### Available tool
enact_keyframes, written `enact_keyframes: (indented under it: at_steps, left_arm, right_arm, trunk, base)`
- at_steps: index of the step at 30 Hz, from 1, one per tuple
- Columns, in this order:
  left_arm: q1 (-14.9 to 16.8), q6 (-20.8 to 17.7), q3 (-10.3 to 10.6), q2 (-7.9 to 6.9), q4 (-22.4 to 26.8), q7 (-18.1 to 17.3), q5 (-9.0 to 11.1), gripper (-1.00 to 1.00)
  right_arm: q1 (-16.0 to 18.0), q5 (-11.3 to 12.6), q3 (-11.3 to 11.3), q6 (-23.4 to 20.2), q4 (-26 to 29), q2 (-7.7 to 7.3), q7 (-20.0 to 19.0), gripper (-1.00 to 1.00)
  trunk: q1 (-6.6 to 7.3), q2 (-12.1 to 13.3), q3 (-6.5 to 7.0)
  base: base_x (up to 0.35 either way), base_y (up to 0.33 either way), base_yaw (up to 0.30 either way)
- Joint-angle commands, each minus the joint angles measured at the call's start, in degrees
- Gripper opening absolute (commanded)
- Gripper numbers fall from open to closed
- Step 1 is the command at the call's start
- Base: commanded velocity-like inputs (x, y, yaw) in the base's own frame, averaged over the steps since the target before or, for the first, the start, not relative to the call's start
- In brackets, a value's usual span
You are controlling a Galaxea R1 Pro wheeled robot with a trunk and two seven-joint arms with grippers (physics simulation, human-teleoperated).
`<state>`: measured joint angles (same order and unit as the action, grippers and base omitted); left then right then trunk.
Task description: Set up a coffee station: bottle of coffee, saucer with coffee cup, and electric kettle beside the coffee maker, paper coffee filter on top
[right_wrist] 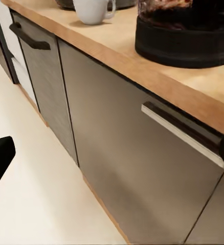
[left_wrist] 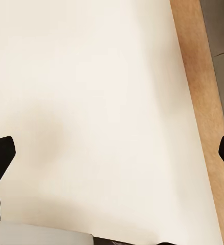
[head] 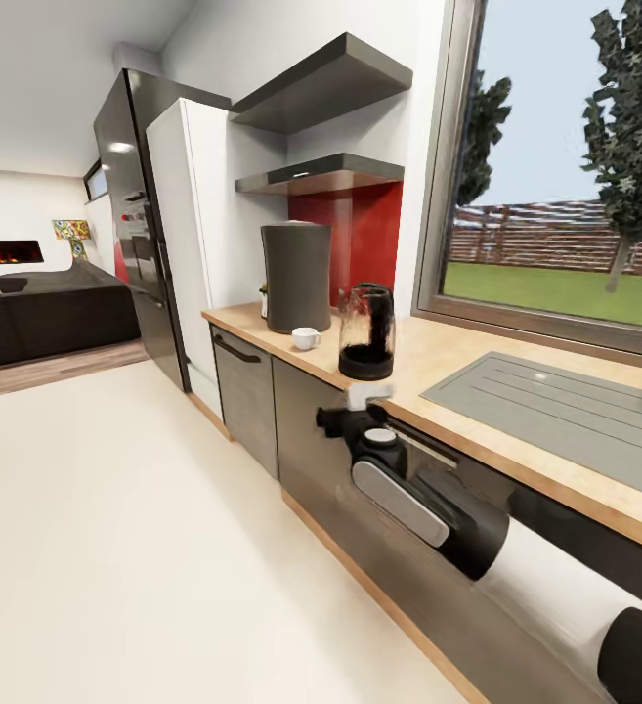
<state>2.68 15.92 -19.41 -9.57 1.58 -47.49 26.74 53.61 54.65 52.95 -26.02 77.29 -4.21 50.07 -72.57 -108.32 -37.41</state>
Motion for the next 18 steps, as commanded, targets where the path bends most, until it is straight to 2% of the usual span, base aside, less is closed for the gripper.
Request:
enact_keyframes:
  at_steps: [1,3,7,9,10,12,13,14,15,16,17,18]
  left_arm:
    - [0.05,0.34,-0.45,-0.01,-0.08,-0.15,-0.46,1.00]
    - [0.05,0.34,-0.45,-0.01,-0.08,-0.15,-0.46,1.00]
    - [0.05,0.34,-0.45,-0.01,-0.08,-0.15,-0.46,1.00]
    - [0.05,0.34,-0.45,-0.01,-0.08,-0.15,-0.46,1.00]
    - [0.05,0.34,-0.45,-0.01,-0.08,-0.15,-0.46,1.00]
    - [0.05,0.34,-0.45,-0.01,-0.08,-0.15,-0.46,1.00]
    - [0.05,0.34,-0.45,-0.01,-0.08,-0.15,-0.46,1.00]
    - [0.05,0.34,-0.45,-0.01,-0.08,-0.15,-0.46,1.00]
    - [0.05,0.34,-0.45,-0.01,-0.08,-0.15,-0.46,1.00]
    - [0.05,0.34,-0.45,-0.01,-0.08,-0.15,-0.46,1.00]
    - [0.05,0.34,-0.45,-0.01,-0.08,-0.15,-0.46,1.00]
    - [0.05,0.34,-0.45,-0.01,-0.08,-0.15,-0.46,1.00]
  right_arm:
    - [0.09,-1.13,-1.03,-0.75,0.22,-0.41,-0.41,1.00]
    - [0.09,-2.69,-2.05,-1.52,0.42,-1.17,-1.10,1.00]
    - [0.14,-3.68,-2.75,-2.66,0.97,-1.80,-1.58,1.00]
    - [0.25,-4.02,-4.68,-3.52,1.27,-2.34,-1.74,1.00]
    - [0.39,-4.19,-8.38,-5.01,1.45,-3.03,-1.90,1.00]
    - [0.47,-4.26,-10.91,-6.37,1.52,-3.47,-2.26,1.00]
    - [0.56,-4.33,-13.07,-7.70,1.58,-4.04,-3.13,1.00]
    - [0.67,-4.36,-13.99,-8.22,1.61,-4.44,-3.75,1.00]
    - [1.07,-4.39,-15.44,-8.96,1.65,-5.66,-5.11,1.00]
    - [1.07,-4.39,-15.44,-8.96,1.65,-5.66,-5.11,1.00]
    - [1.33,-4.41,-15.96,-9.22,1.67,-6.48,-5.77,1.00]
    - [2.55,-4.43,-16.99,-9.78,1.65,-10.15,-7.69,1.00]
  trunk:
    - [0.01,-0.03,-0.06]
    - [0.01,-0.03,-0.06]
    - [0.01,-0.03,-0.06]
    - [0.01,-0.03,-0.06]
    - [0.01,-0.03,-0.06]
    - [0.01,-0.03,-0.06]
    - [0.01,-0.03,-0.06]
    - [0.01,-0.03,-0.06]
    - [0.01,-0.03,-0.06]
    - [0.01,-0.03,-0.06]
    - [0.01,-0.03,-0.06]
    - [0.01,-0.03,-0.06]
  base:
    - [0.000,0.000,0.000]
    - [0.000,0.000,0.000]
    - [0.000,0.000,0.000]
    - [0.000,0.000,0.000]
    - [0.000,0.000,0.000]
    - [0.000,0.000,0.000]
    - [0.000,0.000,0.000]
    - [0.000,0.000,0.000]
    - [0.000,0.000,0.000]
    - [0.000,0.000,0.000]
    - [0.000,0.000,0.000]
    - [0.000,0.000,0.000]
